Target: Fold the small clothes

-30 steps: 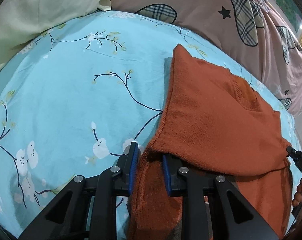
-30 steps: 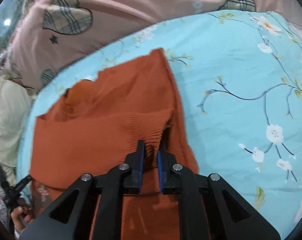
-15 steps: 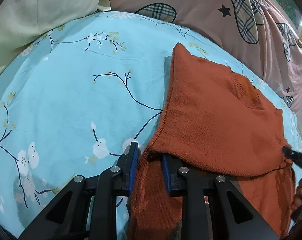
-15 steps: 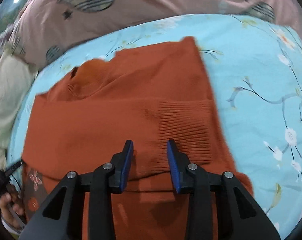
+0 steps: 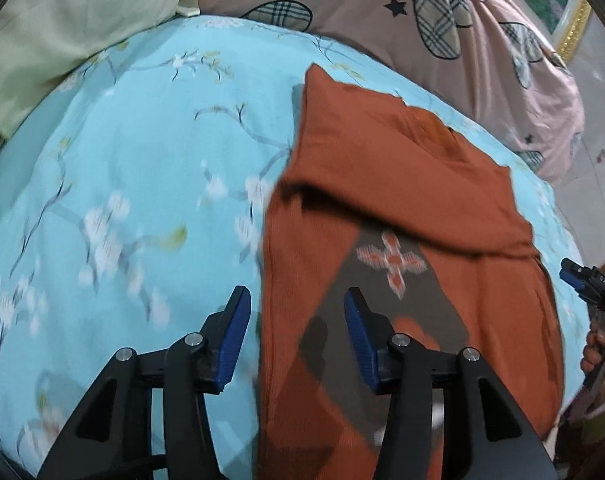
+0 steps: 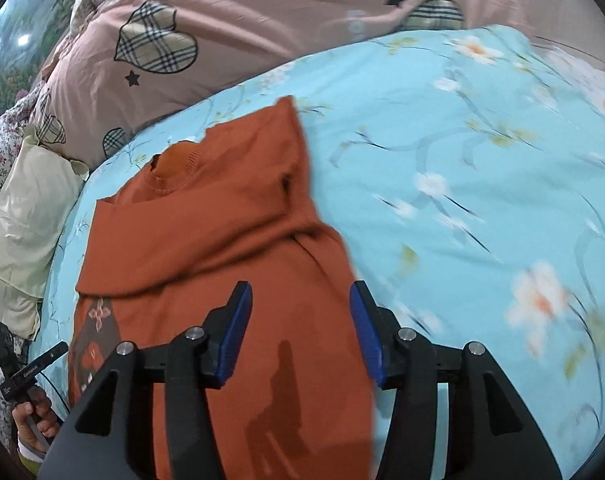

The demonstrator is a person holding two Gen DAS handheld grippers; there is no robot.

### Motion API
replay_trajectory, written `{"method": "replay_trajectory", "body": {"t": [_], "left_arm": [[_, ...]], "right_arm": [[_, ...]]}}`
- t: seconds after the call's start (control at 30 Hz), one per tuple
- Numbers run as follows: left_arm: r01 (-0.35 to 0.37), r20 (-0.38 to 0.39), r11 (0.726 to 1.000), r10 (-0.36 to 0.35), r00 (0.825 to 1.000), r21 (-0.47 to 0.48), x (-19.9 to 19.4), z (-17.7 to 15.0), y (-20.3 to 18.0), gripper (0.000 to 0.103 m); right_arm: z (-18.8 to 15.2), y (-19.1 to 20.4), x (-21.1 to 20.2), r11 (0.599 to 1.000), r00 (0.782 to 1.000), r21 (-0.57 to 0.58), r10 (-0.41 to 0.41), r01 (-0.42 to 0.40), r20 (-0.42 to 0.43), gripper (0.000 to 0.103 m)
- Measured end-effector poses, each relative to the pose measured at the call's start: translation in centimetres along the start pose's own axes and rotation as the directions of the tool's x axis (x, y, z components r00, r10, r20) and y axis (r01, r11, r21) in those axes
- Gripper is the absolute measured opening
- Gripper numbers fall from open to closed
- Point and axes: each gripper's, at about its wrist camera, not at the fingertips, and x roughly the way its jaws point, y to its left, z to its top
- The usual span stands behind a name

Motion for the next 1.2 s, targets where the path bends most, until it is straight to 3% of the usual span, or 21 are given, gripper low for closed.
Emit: {"method": "replay_trajectory", "body": {"t": [0.3, 0.47, 0.53, 0.67, 0.8, 0.9, 0.97, 1.1, 1.2], "left_arm": [[0.112, -0.058, 0.994, -0.112, 0.992, 0.008, -2.9, -6.2, 0.4, 0.055], [0.183, -0.066, 0.982, -0.180, 0.981, 0.044, -3.9, -9.5, 0.2, 0.057], [0.211, -0.079, 0.976, -0.207, 0.975, 0.047, -4.4, -10.4, 0.3, 0.057], [0.285, -0.111, 0.957, -0.279, 0.954, 0.046, -5.4, -12.4, 0.5, 0.056], [0.354, -0.155, 0.934, -0.344, 0.926, 0.041, -6.0, -14.2, 0.8, 0.056], [0.388, -0.207, 0.921, -0.374, 0.904, 0.031, -5.4, -15.5, 0.7, 0.046], [0.399, -0.242, 0.916, -0.377, 0.894, 0.046, -4.9, -16.4, 0.3, 0.036], [0.407, -0.261, 0.911, -0.378, 0.888, 0.068, -4.3, -16.9, -0.3, 0.036], [0.427, -0.262, 0.902, -0.397, 0.880, 0.066, -4.1, -16.9, -0.4, 0.035]], "right_arm": [[-6.8, -5.2, -4.6, 0.997, 1.000, 0.074, 0.028, -0.027, -0.012, 0.064], [-11.0, -5.2, -4.8, 0.993, 0.991, 0.051, 0.110, -0.106, -0.076, 0.065], [-12.5, -4.1, -5.4, 0.984, 0.980, -0.002, 0.176, -0.177, -0.093, 0.065], [-15.0, -2.5, -5.8, 0.945, 0.937, -0.041, 0.317, -0.326, -0.148, 0.065], [-16.9, -1.7, -5.1, 0.916, 0.901, -0.059, 0.376, -0.397, -0.218, 0.065], [-17.6, -1.7, -4.8, 0.902, 0.890, -0.073, 0.404, -0.426, -0.211, 0.065], [-17.4, -2.0, -4.6, 0.892, 0.880, -0.048, 0.433, -0.449, -0.195, 0.061], [-16.7, -3.2, -4.1, 0.871, 0.859, 0.014, 0.487, -0.492, -0.157, 0.052], [-16.8, -3.5, -3.6, 0.877, 0.864, 0.027, 0.478, -0.480, -0.156, 0.025]]}}
